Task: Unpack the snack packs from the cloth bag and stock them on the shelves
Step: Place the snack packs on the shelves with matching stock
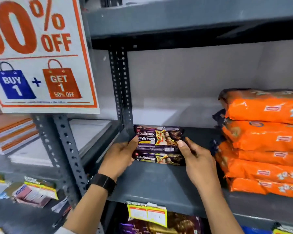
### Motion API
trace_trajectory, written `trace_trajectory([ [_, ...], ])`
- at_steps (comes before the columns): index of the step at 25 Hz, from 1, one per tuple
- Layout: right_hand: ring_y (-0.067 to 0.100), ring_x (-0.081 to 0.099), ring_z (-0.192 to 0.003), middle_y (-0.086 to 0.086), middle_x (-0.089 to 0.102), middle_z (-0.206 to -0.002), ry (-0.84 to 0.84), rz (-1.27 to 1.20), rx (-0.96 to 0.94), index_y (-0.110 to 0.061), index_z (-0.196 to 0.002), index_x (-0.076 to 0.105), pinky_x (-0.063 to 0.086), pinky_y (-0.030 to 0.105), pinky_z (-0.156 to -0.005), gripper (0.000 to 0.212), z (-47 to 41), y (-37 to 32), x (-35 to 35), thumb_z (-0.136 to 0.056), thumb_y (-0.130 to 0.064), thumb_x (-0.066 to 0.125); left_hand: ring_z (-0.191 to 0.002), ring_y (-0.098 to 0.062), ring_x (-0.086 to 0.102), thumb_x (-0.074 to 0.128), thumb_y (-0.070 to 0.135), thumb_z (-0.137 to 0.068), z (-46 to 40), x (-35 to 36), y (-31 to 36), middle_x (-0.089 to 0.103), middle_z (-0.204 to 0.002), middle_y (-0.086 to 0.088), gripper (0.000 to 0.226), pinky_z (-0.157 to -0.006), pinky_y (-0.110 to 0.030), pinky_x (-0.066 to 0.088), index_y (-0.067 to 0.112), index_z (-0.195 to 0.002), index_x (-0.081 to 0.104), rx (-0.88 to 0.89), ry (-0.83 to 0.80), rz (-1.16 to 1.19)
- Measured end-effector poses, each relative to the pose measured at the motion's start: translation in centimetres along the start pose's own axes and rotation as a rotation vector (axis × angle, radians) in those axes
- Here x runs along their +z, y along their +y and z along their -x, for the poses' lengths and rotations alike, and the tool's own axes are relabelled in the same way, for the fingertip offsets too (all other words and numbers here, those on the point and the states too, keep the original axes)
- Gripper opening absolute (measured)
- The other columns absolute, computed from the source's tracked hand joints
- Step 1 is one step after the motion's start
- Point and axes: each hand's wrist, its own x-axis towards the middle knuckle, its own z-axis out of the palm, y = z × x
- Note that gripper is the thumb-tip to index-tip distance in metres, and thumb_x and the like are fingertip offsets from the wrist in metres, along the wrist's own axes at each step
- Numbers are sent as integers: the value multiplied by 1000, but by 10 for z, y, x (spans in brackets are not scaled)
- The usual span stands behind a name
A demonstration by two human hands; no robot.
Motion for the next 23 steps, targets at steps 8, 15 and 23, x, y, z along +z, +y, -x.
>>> trace_trajectory([
  [8, 2, 53, -121, -13, 53, -146, -32, -487, 252, -30, -152, 44, 38, 15, -90, 63, -13, -10, 11, -96, -53, 58, -94, 17, 64, 47, 61, -97, -21, 8, 9, 71, -97, 35, 33, -95, -17, 45, 43, -119, 64, 100, 39, 187],
  [15, -11, 59, -93, -20, 65, -113, -101, -544, 301, -27, -141, 55, 43, 6, -65, 46, -27, -12, 20, -100, -49, 53, -111, -14, 71, 43, 70, -94, -39, 16, 2, 76, -116, 7, 48, -107, -43, 46, 37, -110, 74, -4, -84, 249],
  [23, -7, 53, -79, -19, 59, -104, -54, -472, 304, -34, -133, 55, 41, 16, -74, 41, -33, -38, 6, -101, -58, 44, -138, -26, 50, 36, 77, -91, -53, -1, 15, 52, -151, -7, 77, -119, -53, 31, 25, -147, 48, -96, -7, 315],
])
